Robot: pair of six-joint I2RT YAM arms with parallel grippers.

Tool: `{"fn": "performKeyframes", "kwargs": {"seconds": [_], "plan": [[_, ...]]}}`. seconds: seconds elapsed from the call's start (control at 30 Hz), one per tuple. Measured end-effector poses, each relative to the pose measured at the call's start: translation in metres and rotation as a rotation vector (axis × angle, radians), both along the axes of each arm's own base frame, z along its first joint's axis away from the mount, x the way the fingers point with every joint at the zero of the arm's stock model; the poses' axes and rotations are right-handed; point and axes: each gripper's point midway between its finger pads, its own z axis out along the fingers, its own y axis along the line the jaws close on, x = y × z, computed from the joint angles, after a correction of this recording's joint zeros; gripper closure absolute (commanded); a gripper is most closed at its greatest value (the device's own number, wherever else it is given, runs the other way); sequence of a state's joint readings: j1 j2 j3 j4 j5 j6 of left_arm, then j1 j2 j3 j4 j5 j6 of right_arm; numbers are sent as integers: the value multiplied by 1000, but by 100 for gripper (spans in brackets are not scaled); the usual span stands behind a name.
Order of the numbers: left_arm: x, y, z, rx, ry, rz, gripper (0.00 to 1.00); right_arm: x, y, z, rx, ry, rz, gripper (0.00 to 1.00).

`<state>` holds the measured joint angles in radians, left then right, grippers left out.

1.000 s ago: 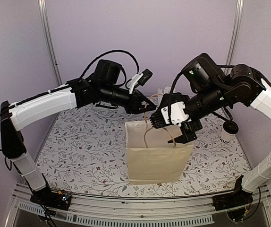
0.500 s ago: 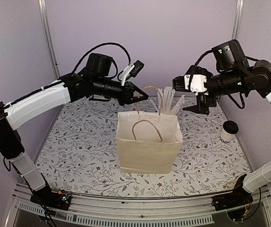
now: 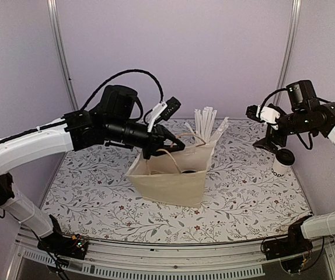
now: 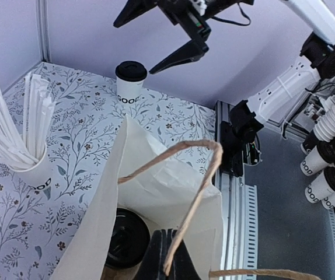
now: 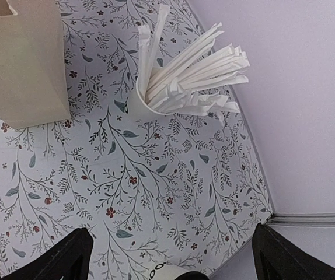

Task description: Pack the takeout coffee

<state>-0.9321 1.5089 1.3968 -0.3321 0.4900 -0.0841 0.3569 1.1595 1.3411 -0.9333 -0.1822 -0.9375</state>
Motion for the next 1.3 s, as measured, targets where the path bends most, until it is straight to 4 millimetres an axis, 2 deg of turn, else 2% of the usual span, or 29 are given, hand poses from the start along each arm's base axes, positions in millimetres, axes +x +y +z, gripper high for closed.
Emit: {"fn": "performKeyframes", "kwargs": {"seconds": [0.2,0.37,0.53,0.73,1.0,1.3], "plan": [[-57,11,6,-31,-34,-24,100,-8,-4,-24,30,65,-32,1],[-94,19,5,-73,-40,-45,100,-5,-14,-36,42,93,-76,1],[-127,24,-18,-73,-14,-68,100,-8,-22,-56,31,140,-105,1],[-156,27,-39,-86,-13,-79,100,-6,-29,-59,37,151,-134,1],[-168,27,-27,-171,-31,-66,100,-5,-37,-68,29,190,-159,1],[-150,26,-13,-196,-14,5,100,-7,-39,-68,28,206,-163,1]]}}
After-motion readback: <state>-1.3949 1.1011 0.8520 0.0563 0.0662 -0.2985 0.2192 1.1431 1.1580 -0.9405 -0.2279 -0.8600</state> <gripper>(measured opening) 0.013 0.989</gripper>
